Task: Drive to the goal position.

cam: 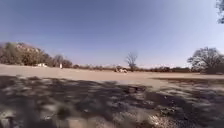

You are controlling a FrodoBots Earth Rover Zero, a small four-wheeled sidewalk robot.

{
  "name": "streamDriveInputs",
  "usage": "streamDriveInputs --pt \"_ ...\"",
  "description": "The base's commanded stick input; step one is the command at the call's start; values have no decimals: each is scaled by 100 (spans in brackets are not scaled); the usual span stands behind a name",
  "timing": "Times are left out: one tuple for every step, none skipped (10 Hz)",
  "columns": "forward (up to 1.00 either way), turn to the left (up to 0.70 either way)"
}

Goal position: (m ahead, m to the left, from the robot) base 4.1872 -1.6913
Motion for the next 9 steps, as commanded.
streamDriveInputs --pt "50 0" --pt "50 0" --pt "50 1" --pt "50 3" --pt "50 5" --pt "50 39" --pt "50 41" --pt "50 29" --pt "50 16"
